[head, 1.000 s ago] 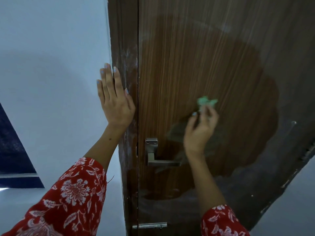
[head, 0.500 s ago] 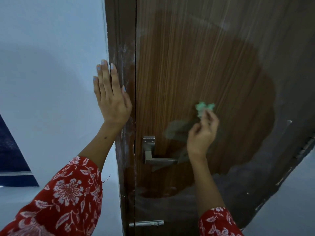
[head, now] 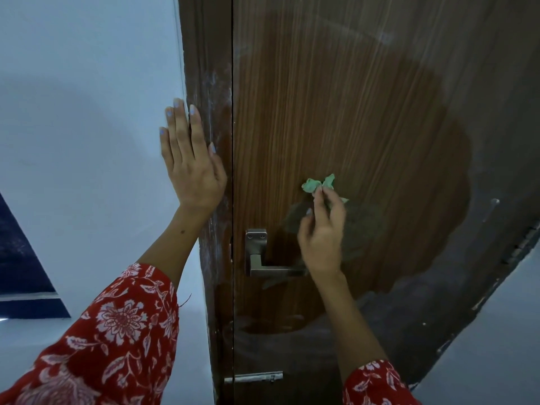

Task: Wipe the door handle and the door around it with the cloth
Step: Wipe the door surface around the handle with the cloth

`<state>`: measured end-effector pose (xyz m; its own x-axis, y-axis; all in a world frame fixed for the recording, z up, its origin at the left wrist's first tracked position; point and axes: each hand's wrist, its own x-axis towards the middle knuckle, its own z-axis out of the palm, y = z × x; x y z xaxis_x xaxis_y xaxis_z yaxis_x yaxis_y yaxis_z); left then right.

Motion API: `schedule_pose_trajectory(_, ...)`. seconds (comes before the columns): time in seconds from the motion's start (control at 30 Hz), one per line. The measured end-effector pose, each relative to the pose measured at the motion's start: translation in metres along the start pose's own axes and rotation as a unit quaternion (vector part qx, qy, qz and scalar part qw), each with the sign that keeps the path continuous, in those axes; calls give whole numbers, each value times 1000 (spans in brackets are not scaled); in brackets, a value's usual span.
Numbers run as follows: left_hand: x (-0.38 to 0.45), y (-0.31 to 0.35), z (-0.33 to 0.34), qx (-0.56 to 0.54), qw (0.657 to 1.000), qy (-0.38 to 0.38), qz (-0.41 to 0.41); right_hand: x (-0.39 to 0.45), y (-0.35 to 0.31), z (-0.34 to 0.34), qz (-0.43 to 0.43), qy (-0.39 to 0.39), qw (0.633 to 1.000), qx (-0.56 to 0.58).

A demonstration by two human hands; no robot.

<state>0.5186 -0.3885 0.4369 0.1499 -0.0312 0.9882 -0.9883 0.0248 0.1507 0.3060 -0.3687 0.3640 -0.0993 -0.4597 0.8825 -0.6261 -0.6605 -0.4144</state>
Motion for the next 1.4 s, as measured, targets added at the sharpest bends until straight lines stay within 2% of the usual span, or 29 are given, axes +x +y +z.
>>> schedule_pose_trajectory(0.03, -1, 0, 0, 1, 1000, 0, -2, 2, 5, -3, 8, 6, 1000, 0)
schedule_pose_trajectory(0.13, -3, 0, 1, 1, 1000, 1, -3, 15, 18, -12, 170, 118, 978, 23)
schedule_pose_trajectory(0.17, -4, 0, 1, 0, 1000, 0, -2, 15, 14, -11, 173, 116, 978, 23)
schedule_pose_trajectory(0.2, -4, -1, 1, -3, 1000, -1, 0, 11, 8, -7, 130, 79, 988, 14)
schedule_pose_trajectory(0.27, -4, -2, 3, -7, 1000, -1, 2, -3, 2, 0, -12, -28, 999, -10)
schedule_pose_trajectory(0.3, -4, -2, 3, -9, 1000, -2, 1, -7, 6, -1, -57, -65, 996, -11)
schedule_pose_trajectory(0.33, -4, -3, 3, -11, 1000, -2, 0, -7, 13, -5, -58, -73, 996, -5)
schedule_pose_trajectory(0.37, -4, -2, 4, -13, 1000, -1, -1, -4, 20, -8, -13, -44, 999, 5)
schedule_pose_trajectory(0.43, -3, -1, 3, -16, 1000, -1, -1, 2, 24, -13, 147, 67, 986, 31)
schedule_pose_trajectory(0.47, -3, -1, 3, -16, 1000, -2, 0, 2, 19, -10, 180, 90, 979, 35)
schedule_pose_trajectory(0.5, -3, -1, 3, -16, 1000, -2, 1, -1, 10, -6, 154, 70, 985, 33)
schedule_pose_trajectory(0.6, -4, -2, 2, -13, 1000, -3, 4, -18, 6, 2, -36, -40, 999, -4)
schedule_pose_trajectory(0.63, -4, -2, 3, -12, 1000, -4, 2, -16, 13, -1, -21, -29, 999, -1)
schedule_pose_trajectory(0.73, -5, -1, 3, -11, 1000, 0, 1, -3, 28, -12, 160, 115, 980, 34)
schedule_pose_trajectory(0.77, -5, -1, 3, -12, 1000, 1, 2, -3, 26, -11, 155, 114, 981, 27)
schedule_pose_trajectory(0.87, -5, -1, 3, -14, 1000, 3, 7, -13, 15, 1, -7, -31, 999, 8)
schedule_pose_trajectory(0.9, -5, -1, 2, -13, 1000, 2, 6, -13, 16, 1, -39, -50, 998, 6)
schedule_pose_trajectory(0.93, -4, -1, 2, -13, 1000, 2, 5, -9, 19, 0, -34, -37, 999, 10)
schedule_pose_trajectory(1.03, -4, -1, 2, -15, 1000, 4, 5, 4, 22, -4, 123, 107, 984, 71)
schedule_pose_trajectory(1.07, -4, 0, 2, -15, 1000, 4, 6, 4, 16, -1, 132, 108, 982, 80)
schedule_pose_trajectory(1.1, -4, 0, 2, -16, 1000, 4, 7, 2, 8, 3, 94, 66, 991, 68)
schedule_pose_trajectory(1.17, -4, -1, 2, -15, 1000, 2, 8, -11, -2, 13, -41, -59, 997, 32)
schedule_pose_trajectory(1.2, -4, -2, 2, -15, 1000, 1, 7, -14, 0, 13, -85, -87, 992, 20)
schedule_pose_trajectory(1.23, -5, -2, 2, -16, 1000, 0, 7, -13, 5, 10, -83, -90, 992, 16)
schedule_pose_trajectory(1.3, -5, -2, 2, -16, 1000, 0, 9, -8, 17, 4, 26, -5, 999, 28)
schedule_pose_trajectory(1.37, -5, -2, 3, -15, 1000, 1, 8, -7, 17, 3, 143, 92, 984, 52)
schedule_pose_trajectory(1.4, -6, -2, 3, -15, 1000, 1, 8, -10, 11, 7, 145, 82, 984, 56)
